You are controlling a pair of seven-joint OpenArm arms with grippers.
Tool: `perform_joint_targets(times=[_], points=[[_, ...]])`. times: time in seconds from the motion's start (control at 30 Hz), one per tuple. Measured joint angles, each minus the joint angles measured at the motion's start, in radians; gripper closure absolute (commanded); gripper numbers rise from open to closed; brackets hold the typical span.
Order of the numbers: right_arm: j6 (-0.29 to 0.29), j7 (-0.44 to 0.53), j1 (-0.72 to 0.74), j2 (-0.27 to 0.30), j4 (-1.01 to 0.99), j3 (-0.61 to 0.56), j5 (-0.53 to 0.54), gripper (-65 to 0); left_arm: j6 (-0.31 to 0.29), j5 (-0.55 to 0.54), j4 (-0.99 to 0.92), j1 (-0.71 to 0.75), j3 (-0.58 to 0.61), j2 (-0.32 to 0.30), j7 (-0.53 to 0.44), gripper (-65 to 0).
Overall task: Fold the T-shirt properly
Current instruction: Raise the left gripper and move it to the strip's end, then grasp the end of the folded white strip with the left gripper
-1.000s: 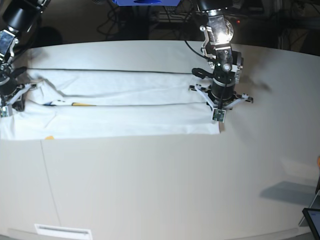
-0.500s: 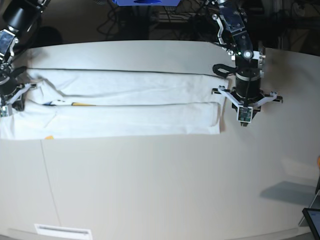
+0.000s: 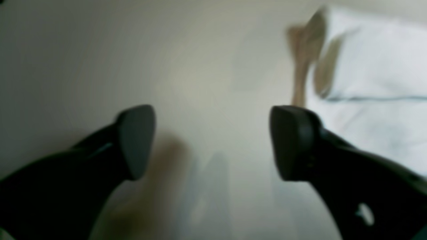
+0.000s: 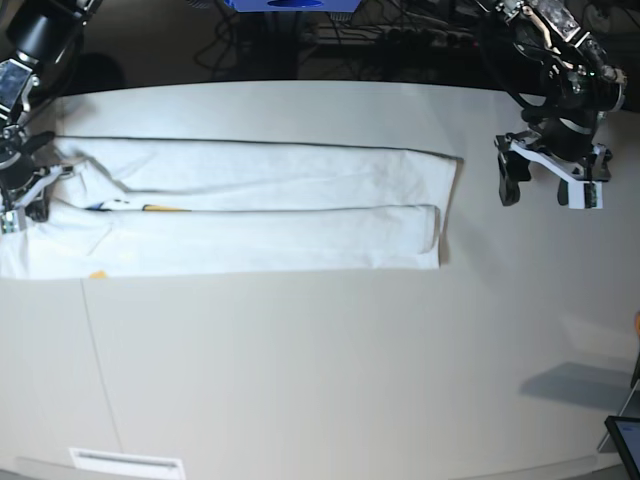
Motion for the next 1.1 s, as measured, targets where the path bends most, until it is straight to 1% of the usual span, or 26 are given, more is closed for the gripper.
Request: perform_joint_targets(times=[0.03,0.07,0.1,0.13,0.27,0.37,0.47,0.53,0.7,0.8,0.93,1.1], points=[[0.000,0.000,0.000,0.000,0.000,0.000,0.000,-0.3,0.000,-0.075,-0.021,0.006,-0.011,-0.025,0.009,-63.7],[0.000,0.001,0.000,-0.001,0.000,0.000,0.000,-0.3,0.000,-0.127,-0.042,0.013,-0.016,-0.045,0.012,-64.0],[-0.002,0.001,0.000,-0.003,0.000,0.000,-0.001,-0.3,0.000,-0.174,-0.066,0.018,-0.018,-0.064,0.010,-63.5],[-0.005,0.002,0.000,-0.004,0.000,0.000,-0.001,-0.3,0.000,-0.192,-0.086,0.021,-0.019,-0.074,0.013,-62.1],[-0.005,0.006,0.000,-0.005,0.000,0.000,-0.001,-0.3,0.000,-0.255,-0.203,0.009,-0.014,-0.078,0.013,-50.6],[-0.005,0.005,0.000,-0.005,0.000,0.002,-0.001,-0.3,0.003,-0.273,-0.293,0.003,0.050,-0.089,0.019,-45.9],[-0.004,0.006,0.000,-0.005,0.000,0.002,-0.001,-0.3,0.003,-0.315,-0.347,-0.016,0.145,-0.120,0.021,-45.5],[-0.005,0.006,0.000,-0.005,0.000,0.002,-0.001,-0.3,0.003,-0.355,-0.356,-0.034,0.164,-0.119,0.014,-45.5],[-0.005,0.006,0.000,-0.005,0.000,0.002,-0.001,-0.3,0.003,-0.357,-0.381,-0.064,0.168,-0.122,0.026,-45.5],[-0.005,0.006,0.000,-0.005,0.000,0.002,-0.001,-0.3,0.043,-0.349,-0.477,-0.122,0.177,-0.122,0.095,-45.3],[-0.004,0.006,0.000,-0.005,0.000,0.002,-0.001,-0.3,0.052,-0.376,-0.545,-0.144,0.180,-0.119,0.082,-45.3],[-0.004,0.006,0.000,-0.005,0.000,0.002,-0.001,-0.3,0.052,-0.379,-0.554,-0.152,0.183,-0.118,0.081,-45.2]])
